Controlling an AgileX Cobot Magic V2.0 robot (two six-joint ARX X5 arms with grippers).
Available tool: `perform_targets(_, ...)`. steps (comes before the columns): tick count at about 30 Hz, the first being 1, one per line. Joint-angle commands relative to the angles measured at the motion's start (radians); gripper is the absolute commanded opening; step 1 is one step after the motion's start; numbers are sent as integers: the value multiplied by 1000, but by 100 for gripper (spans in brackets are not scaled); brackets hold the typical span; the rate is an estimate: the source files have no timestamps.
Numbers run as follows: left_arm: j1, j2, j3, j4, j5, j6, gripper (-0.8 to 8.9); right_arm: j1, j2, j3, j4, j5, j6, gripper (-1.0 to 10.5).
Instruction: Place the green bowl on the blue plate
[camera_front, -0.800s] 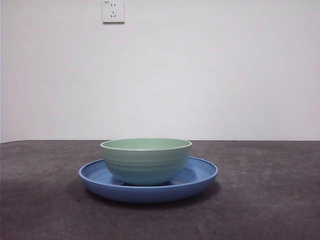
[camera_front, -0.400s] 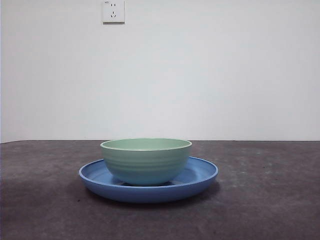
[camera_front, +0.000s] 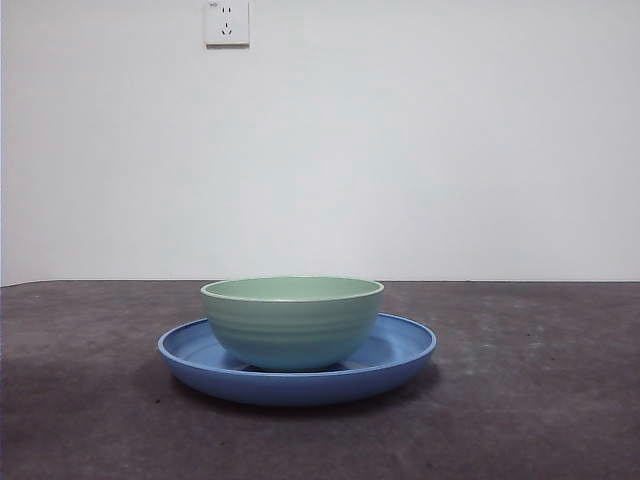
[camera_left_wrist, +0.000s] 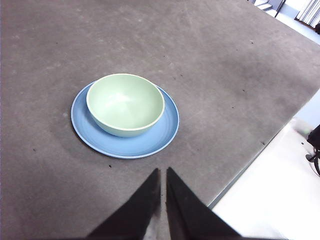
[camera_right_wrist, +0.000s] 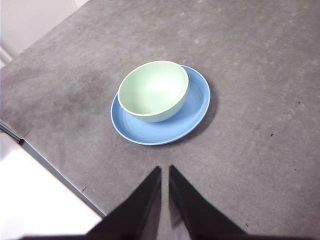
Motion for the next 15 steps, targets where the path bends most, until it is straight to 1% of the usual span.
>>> perform_targets(1,53,2,5,6,6,8,19,5,0,6,11,0,9,23)
perform_targets(4,153,5,-5,17,0,14,19,5,0,6,11,0,8,23)
perform_targets(5,190,5,-13,31,-4,33,19,5,0,6,11,0,8,23)
perform_targets(6,235,2,-27,55,-6,64,19,5,0,6,11,0,8,23)
perform_targets(10,402,-12,-131,195,-5,251,19,5,0,6,11,0,8,23)
perform_targets(11,434,-14,-164,237,-6,277,19,5,0,6,11,0,8,23)
perform_targets(15,555,-18,-328,441,-5,283,19,5,0,6,11,0,8,23)
